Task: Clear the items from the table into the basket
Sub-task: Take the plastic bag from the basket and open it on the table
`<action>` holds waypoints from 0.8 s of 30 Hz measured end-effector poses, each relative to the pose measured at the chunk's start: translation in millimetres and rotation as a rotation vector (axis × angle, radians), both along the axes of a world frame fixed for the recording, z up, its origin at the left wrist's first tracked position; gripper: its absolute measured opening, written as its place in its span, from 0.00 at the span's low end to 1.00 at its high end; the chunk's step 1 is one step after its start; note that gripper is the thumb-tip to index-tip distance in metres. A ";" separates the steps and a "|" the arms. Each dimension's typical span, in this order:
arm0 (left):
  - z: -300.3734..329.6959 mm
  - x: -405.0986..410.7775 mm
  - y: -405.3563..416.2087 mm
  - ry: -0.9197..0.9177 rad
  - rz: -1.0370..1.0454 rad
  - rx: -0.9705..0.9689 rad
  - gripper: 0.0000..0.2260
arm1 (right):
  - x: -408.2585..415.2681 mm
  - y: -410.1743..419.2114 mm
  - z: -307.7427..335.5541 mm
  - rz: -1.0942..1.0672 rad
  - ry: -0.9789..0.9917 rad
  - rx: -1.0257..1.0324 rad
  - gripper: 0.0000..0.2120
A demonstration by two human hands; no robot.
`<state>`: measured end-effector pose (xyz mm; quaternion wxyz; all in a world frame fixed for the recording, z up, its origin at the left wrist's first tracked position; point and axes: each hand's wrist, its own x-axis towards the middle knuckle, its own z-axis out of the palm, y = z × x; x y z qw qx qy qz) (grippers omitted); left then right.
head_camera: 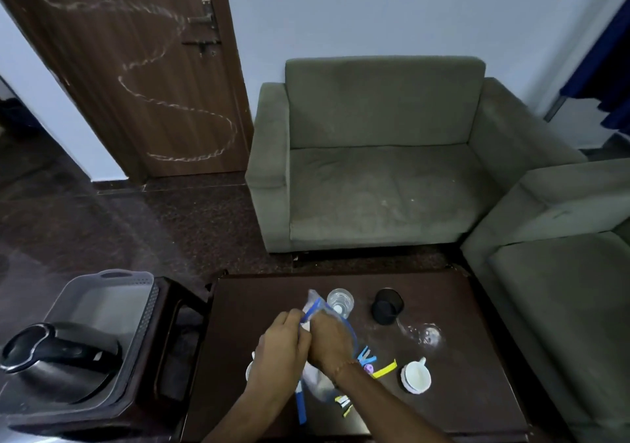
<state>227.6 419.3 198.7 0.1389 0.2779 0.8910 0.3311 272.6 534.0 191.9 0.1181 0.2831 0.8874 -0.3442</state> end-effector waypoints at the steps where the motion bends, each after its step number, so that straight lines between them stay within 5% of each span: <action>1: 1.1 -4.7 2.5 0.018 -0.019 -0.032 0.09 | 1.4 1.0 0.6 0.016 0.003 0.030 0.17; 7: 12.7 -10.0 24.8 0.104 -0.109 0.068 0.14 | 26.1 16.3 39.5 -0.021 0.107 0.034 0.07; 11: 21.1 -2.9 45.1 0.124 -0.139 0.225 0.17 | 39.4 22.1 64.2 -0.101 0.248 0.146 0.16; 14: 27.0 -1.7 53.6 0.133 -0.177 0.204 0.20 | 46.1 20.8 76.0 -0.133 0.279 0.228 0.15; 19: 29.6 -12.8 65.6 0.162 -0.243 0.056 0.21 | 65.2 19.3 83.1 -0.223 0.534 0.149 0.14; 21: 29.4 -15.7 68.2 0.049 -0.181 0.091 0.14 | 78.6 20.0 88.0 -0.187 0.634 0.120 0.12; 24: 27.5 -19.3 72.7 0.034 -0.152 0.097 0.15 | 95.7 40.7 87.2 -0.327 0.786 -0.189 0.10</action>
